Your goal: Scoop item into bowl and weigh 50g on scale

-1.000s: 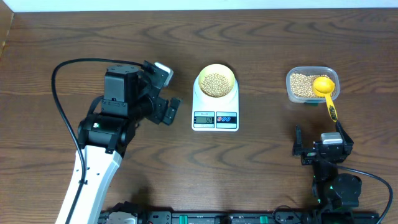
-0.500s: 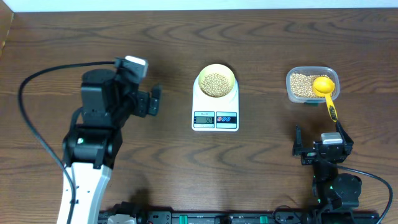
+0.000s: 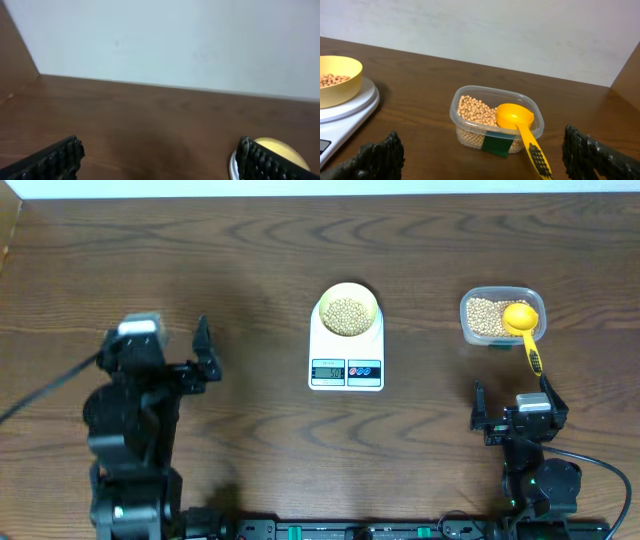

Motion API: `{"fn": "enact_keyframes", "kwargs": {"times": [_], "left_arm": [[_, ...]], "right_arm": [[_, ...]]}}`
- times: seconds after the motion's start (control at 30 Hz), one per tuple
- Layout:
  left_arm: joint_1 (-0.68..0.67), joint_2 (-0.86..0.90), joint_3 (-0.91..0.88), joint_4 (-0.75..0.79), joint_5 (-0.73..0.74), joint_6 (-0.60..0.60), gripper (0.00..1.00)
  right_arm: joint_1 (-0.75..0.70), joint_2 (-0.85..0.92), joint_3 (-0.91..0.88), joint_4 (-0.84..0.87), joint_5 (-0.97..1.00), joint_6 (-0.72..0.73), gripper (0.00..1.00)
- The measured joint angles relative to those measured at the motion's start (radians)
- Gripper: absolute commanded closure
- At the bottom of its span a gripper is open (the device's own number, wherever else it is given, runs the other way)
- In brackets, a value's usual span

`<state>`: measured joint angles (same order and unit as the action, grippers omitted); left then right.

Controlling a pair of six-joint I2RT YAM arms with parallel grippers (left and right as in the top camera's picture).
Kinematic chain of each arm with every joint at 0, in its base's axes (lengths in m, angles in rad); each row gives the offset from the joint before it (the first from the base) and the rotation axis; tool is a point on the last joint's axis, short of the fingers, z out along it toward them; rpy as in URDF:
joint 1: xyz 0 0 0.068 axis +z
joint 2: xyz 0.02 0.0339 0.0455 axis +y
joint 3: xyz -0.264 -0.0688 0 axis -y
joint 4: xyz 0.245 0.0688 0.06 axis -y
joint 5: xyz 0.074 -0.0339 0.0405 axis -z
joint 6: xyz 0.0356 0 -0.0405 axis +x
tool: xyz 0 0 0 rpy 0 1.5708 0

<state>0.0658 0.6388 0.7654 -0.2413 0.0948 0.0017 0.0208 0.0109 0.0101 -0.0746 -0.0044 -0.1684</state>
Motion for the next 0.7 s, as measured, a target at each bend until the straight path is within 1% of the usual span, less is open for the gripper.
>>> {"fn": "enact_keyframes", "kwargs": {"times": [0.07, 0.17, 0.3, 0.53, 0.7], "left_arm": [[0.031, -0.099, -0.053, 0.012, -0.001, -0.032, 0.00], [0.040, -0.176, -0.079, 0.013, 0.000, -0.044, 0.00], [0.051, -0.326, -0.130, 0.015, -0.002, -0.055, 0.00], [0.051, -0.470, -0.227, 0.016, -0.024, -0.058, 0.00], [0.051, -0.537, -0.302, 0.092, -0.027, -0.058, 0.00]], "right_arm": [[0.000, 0.000, 0.000, 0.000, 0.000, 0.000, 0.01], [0.000, 0.000, 0.000, 0.000, 0.000, 0.000, 0.01], [0.000, 0.000, 0.000, 0.000, 0.000, 0.000, 0.01], [0.000, 0.000, 0.000, 0.000, 0.000, 0.000, 0.01], [0.000, 0.000, 0.000, 0.000, 0.000, 0.000, 0.01]]}}
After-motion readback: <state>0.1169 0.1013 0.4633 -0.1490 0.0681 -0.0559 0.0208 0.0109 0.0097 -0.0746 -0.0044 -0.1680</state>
